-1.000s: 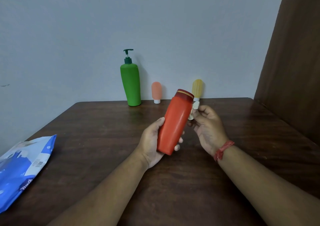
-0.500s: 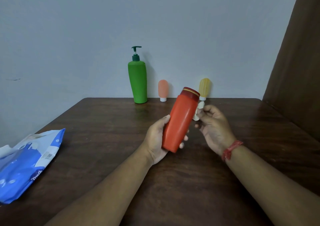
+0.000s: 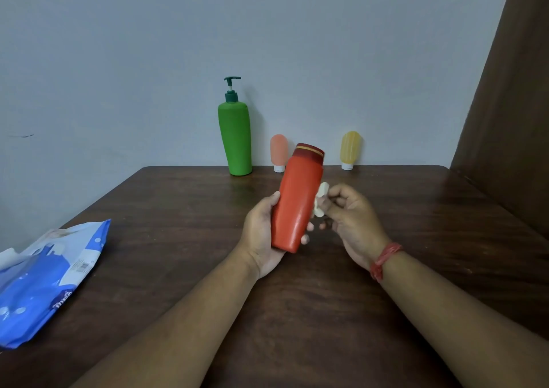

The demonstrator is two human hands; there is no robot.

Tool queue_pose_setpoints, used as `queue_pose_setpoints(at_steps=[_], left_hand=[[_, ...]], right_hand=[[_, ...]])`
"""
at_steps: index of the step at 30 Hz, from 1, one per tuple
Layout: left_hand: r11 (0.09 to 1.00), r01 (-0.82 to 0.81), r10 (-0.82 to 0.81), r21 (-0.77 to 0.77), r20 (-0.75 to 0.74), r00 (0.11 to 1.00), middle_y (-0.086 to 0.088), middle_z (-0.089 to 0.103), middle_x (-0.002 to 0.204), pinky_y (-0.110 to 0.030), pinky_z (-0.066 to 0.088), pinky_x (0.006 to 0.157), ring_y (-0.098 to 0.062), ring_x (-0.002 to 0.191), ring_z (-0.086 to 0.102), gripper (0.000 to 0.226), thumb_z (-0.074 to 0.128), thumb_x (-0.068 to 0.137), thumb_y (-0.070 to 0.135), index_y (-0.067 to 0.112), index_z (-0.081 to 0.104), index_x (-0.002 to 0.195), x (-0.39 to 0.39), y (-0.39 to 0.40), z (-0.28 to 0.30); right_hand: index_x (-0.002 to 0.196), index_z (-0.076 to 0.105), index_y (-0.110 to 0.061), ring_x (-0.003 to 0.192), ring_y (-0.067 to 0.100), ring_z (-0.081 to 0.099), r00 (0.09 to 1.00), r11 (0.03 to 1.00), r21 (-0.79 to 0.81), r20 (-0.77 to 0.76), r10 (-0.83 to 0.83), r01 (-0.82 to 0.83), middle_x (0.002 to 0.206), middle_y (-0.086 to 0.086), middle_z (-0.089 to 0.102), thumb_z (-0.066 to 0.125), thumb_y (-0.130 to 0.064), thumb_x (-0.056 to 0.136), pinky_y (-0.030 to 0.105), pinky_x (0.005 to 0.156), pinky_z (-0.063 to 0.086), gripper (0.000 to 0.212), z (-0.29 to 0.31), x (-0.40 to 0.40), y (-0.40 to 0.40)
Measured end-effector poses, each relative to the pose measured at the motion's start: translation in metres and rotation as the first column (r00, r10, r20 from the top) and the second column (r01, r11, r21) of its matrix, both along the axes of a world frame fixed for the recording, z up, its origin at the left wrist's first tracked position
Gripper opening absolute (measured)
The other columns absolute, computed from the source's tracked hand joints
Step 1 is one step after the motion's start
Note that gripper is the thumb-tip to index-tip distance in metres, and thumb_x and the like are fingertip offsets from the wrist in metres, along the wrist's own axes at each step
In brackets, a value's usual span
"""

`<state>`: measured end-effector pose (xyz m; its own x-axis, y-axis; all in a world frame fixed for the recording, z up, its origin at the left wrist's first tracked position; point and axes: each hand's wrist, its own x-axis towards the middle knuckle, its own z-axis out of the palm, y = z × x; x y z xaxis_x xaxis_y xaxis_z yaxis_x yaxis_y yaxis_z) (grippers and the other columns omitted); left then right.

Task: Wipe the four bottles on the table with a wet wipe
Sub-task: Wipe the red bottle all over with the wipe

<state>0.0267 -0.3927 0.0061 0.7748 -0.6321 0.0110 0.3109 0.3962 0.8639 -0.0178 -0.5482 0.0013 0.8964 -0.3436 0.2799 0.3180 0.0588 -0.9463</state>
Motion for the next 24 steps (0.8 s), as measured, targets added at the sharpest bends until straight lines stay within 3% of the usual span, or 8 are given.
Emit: queue_pose_setpoints(at_steps=[2,4,7,10,16,21,24], left_hand=[[0.999,-0.031,0.031,-0.014,-0.009,0.999,-0.021,0.067,0.096,-0.033,0.049,0.053,-0.029,0.071,0.063,0.053,0.040,0.102,0.040,0.000,0.054,0.134,0.002,0.001,0.000],[0.999,-0.025,0.025,0.024,0.004,1.000,-0.022,0.066,0.096,-0.034,0.049,0.054,-0.030,0.072,0.063,0.053,0.039,0.102,0.040,0.000,0.054,0.135,0.002,0.000,-0.001],[0.995,0.014,-0.022,0.103,0.069,0.997,-0.024,0.066,0.099,-0.036,0.052,0.058,-0.031,0.077,0.065,0.050,0.041,0.102,0.040,0.004,0.050,0.137,-0.001,-0.002,-0.001],[0.990,0.018,-0.033,0.136,0.107,0.994,-0.024,0.066,0.101,-0.037,0.053,0.060,-0.031,0.079,0.066,0.047,0.042,0.103,0.040,0.008,0.049,0.137,-0.003,-0.002,-0.002],[0.996,-0.073,0.072,0.041,0.031,0.997,-0.022,0.067,0.095,-0.033,0.049,0.054,-0.029,0.072,0.063,0.053,0.039,0.103,0.040,-0.001,0.054,0.133,0.002,0.000,-0.001],[0.990,-0.002,-0.013,0.140,0.106,0.994,-0.024,0.066,0.100,-0.036,0.052,0.057,-0.032,0.077,0.066,0.048,0.040,0.104,0.040,0.007,0.049,0.137,-0.004,-0.002,-0.002],[0.990,-0.038,0.017,0.135,0.155,0.988,-0.024,0.067,0.101,-0.036,0.052,0.057,-0.032,0.078,0.067,0.045,0.040,0.105,0.038,0.008,0.049,0.136,-0.006,-0.003,-0.003]], right_hand=[[0.088,0.057,-0.003,0.069,0.015,0.061,1.000,0.997,-0.077,-0.019,0.015,-0.017,0.076,0.005,0.066,0.061,-0.006,0.095,0.027,0.055,0.050,0.008,-0.002,0.002,0.004],[0.089,0.058,-0.004,0.071,0.016,0.061,1.000,0.998,-0.055,0.000,-0.030,0.030,0.080,0.006,0.066,0.061,-0.006,0.095,0.027,0.056,0.050,0.006,-0.002,0.003,0.001],[0.087,0.058,-0.009,0.073,0.014,0.060,0.986,0.980,0.141,0.059,-0.153,0.144,0.083,0.005,0.065,0.059,-0.004,0.095,0.025,0.058,0.049,0.009,0.004,0.002,-0.007],[0.086,0.057,-0.010,0.074,0.015,0.061,0.987,0.959,0.251,0.061,-0.149,0.129,0.083,0.005,0.065,0.059,-0.006,0.095,0.025,0.059,0.049,0.010,0.007,0.001,-0.011],[0.082,0.055,-0.009,0.070,0.015,0.060,1.000,0.999,0.030,-0.020,0.019,-0.018,0.075,0.003,0.065,0.058,-0.002,0.096,0.027,0.057,0.049,0.015,-0.001,0.001,0.005],[0.086,0.057,-0.009,0.072,0.012,0.061,0.988,0.936,0.333,0.065,-0.140,0.111,0.080,0.002,0.064,0.057,-0.003,0.096,0.023,0.060,0.050,0.012,0.010,0.002,-0.008],[0.085,0.057,-0.011,0.071,0.012,0.061,0.994,0.926,0.373,0.069,-0.083,0.052,0.081,0.003,0.064,0.056,-0.004,0.096,0.023,0.060,0.049,0.013,0.010,-0.001,-0.008]])
